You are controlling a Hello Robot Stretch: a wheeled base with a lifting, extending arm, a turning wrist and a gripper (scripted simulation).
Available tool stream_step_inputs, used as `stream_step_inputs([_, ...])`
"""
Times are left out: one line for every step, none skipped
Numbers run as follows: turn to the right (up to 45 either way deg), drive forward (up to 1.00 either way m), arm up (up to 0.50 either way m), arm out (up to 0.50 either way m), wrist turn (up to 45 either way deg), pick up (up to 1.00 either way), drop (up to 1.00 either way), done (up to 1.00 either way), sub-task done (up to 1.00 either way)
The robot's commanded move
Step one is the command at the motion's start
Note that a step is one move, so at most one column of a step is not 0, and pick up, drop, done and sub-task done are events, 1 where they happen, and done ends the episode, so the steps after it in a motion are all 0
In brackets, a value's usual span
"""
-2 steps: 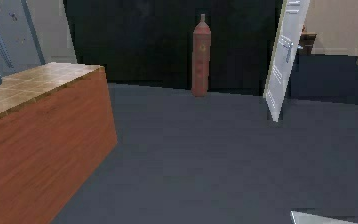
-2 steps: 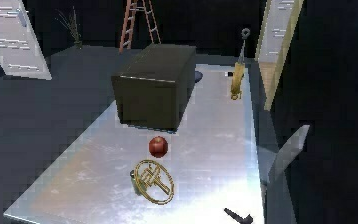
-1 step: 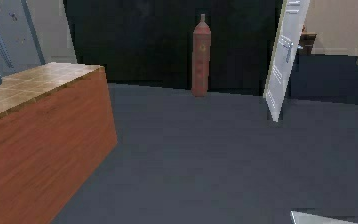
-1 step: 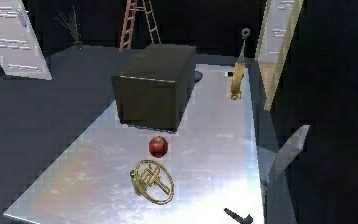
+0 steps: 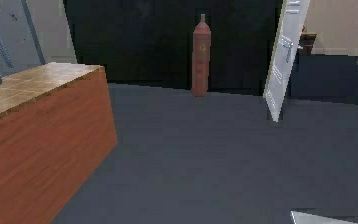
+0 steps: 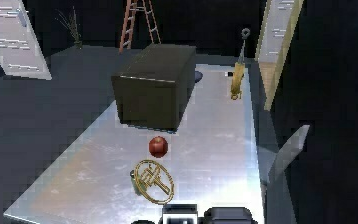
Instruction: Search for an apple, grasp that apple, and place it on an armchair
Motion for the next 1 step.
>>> stream_step_inputs([0.0, 0.0, 0.0, 0.42, 0.0, 0.0, 0.0, 0.0, 0.0])
